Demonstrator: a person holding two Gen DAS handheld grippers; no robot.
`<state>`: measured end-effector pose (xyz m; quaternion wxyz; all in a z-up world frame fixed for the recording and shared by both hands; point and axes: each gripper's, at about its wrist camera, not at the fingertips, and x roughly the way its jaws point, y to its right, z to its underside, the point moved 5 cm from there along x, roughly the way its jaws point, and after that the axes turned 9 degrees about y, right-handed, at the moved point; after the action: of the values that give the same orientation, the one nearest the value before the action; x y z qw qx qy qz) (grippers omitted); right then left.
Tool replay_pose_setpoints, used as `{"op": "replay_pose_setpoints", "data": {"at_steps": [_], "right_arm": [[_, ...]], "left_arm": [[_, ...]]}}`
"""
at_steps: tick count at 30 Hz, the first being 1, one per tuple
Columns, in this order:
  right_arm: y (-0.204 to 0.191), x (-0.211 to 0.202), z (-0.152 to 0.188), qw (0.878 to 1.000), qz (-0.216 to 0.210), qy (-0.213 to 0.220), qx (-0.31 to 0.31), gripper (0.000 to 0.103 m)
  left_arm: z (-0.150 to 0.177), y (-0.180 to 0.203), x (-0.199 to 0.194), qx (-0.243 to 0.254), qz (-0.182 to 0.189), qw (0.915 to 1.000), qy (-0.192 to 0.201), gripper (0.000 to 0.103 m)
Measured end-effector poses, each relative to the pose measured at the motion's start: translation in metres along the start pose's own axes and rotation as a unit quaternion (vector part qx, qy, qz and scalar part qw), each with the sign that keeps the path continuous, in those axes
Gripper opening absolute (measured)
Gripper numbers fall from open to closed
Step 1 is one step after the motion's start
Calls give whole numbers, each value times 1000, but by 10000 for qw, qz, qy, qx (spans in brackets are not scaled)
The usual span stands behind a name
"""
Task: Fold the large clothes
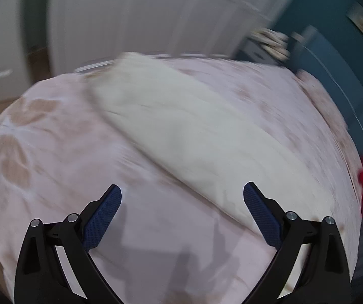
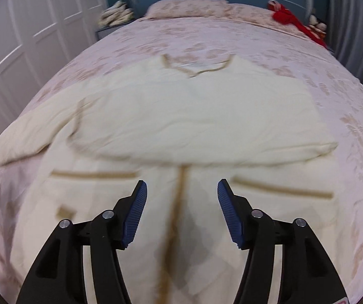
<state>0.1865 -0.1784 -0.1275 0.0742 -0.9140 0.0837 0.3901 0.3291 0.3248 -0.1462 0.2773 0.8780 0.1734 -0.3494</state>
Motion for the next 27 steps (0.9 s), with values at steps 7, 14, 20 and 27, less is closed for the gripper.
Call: {"op": "replay_pose_setpoints", "data": {"at_steps": [7, 14, 20, 27], "right_arm": [[-51, -12, 19, 9985, -209, -217, -454, 61], [-57, -15, 22, 9981, -163, -232, -548, 61], [-47, -21, 19, 9986, -136, -182, -471, 61], [-24, -35, 15, 9996, -159, -49, -221, 61]], "left_arm": [[-47, -74, 43, -1006, -301, 9944, 133, 94], [-59, -50, 56, -717, 63, 9974, -69, 39], [-89, 25, 12, 198, 442, 9977, 481, 5], [-81, 228, -131, 1605, 2294, 9533, 1133, 4]]}}
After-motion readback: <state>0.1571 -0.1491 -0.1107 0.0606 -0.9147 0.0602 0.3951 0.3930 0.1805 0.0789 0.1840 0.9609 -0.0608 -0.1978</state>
